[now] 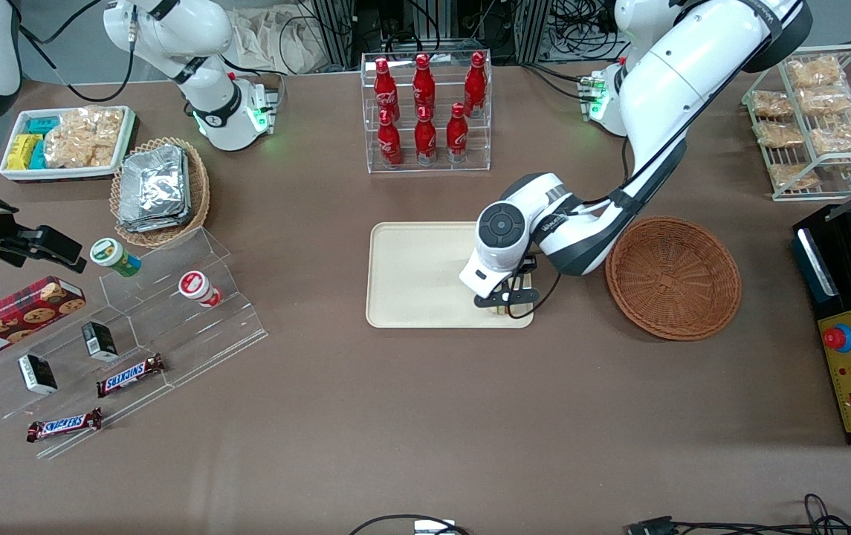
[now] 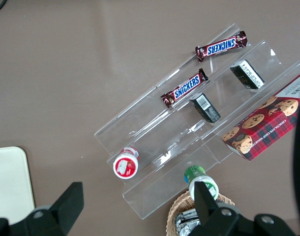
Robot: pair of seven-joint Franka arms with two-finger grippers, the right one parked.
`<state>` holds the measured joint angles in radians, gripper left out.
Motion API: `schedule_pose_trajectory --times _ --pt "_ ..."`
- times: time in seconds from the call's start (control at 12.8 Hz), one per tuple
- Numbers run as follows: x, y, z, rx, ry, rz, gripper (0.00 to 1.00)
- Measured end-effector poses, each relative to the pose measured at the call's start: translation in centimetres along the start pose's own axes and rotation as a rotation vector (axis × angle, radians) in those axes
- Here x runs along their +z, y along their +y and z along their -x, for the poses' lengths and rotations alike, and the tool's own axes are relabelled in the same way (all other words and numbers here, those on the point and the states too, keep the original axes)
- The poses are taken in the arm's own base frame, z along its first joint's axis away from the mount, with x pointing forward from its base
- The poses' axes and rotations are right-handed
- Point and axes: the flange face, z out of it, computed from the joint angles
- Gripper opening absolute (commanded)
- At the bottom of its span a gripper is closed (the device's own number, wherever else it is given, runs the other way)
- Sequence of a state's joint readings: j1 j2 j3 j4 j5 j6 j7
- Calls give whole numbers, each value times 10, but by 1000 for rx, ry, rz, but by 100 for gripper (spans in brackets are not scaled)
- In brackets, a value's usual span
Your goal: Place sandwich from basket to tray
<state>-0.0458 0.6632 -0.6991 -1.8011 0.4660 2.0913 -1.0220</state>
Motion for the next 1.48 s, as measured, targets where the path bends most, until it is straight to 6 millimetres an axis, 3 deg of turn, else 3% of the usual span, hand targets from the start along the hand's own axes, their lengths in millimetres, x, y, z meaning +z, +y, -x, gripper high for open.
schedule_pose_trajectory --times 0.62,0.86,1.02,1.17,1.33,1.48 --pt "-4 1 0 -28 2 -2 100" --pt "-25 -4 -1 -53 2 -11 100" --pt "-58 -11 2 -84 -6 -13 100" --pt "-108 -29 8 -108 -26 -13 100" --pt "-162 -66 11 -71 -22 -36 100" --pt "-212 -123 10 -72 -31 -39 100"
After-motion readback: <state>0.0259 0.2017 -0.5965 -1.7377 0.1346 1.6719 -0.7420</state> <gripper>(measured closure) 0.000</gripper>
